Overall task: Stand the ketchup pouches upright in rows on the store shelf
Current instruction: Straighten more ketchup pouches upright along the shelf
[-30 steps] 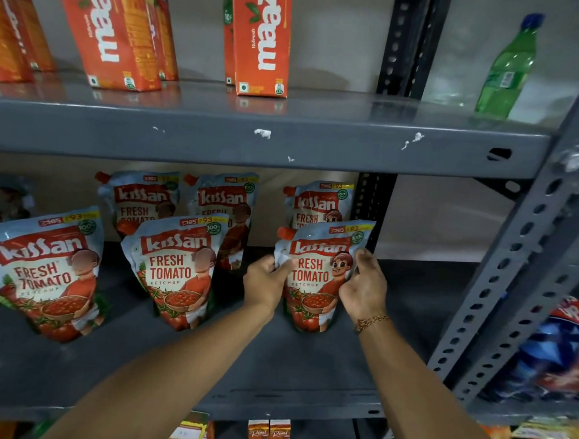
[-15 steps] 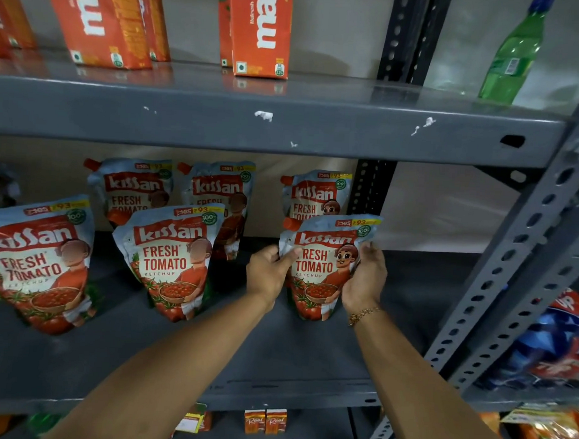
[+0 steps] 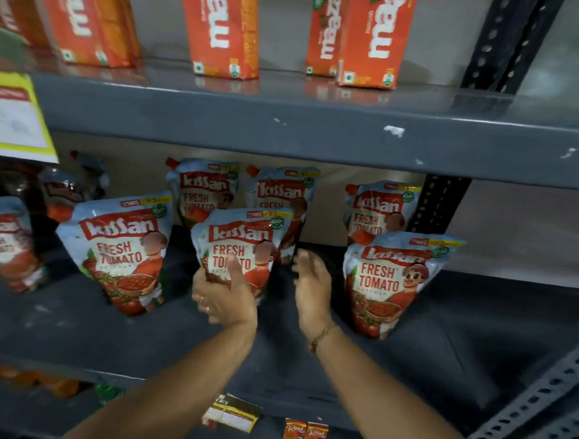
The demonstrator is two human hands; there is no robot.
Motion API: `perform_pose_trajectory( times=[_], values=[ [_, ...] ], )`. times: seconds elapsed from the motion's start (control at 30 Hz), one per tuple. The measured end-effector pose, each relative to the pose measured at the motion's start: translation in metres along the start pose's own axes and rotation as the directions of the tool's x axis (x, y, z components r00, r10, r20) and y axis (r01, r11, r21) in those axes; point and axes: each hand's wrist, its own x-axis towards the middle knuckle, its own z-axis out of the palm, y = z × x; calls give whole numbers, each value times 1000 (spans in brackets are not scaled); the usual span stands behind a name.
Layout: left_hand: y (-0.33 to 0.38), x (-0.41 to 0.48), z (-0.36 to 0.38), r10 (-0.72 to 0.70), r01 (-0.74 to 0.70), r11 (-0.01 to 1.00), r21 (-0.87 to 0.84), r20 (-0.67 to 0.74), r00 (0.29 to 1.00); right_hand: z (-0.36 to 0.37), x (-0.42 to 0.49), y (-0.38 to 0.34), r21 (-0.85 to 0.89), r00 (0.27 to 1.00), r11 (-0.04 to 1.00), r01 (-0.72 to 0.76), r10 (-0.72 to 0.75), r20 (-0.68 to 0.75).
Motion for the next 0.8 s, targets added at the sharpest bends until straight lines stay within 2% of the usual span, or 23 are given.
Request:
perform_pose_trajectory(
  times=[0.1,0.2,0.37,0.6,0.8],
  values=[
    [9,41,-10,126,-108,986,-129,147,981,31,18,-15,140,994,986,-87,77,73],
    [20,63,-14,124,-51,965,-256,278,953,38,22,-19,299,980,939,-167,124,159],
    [33,73,-10,106,28,940,-339,372,922,41,25,-26,555,952,783,-280,151,266],
    [32,59,6,71,104,932,-348,455,888,25,22,-38,621,980,759,-195,119,161],
    [28,42,15,63,118,938,-325,494,867,9,15,-46,603,987,786,-135,54,149]
  ],
)
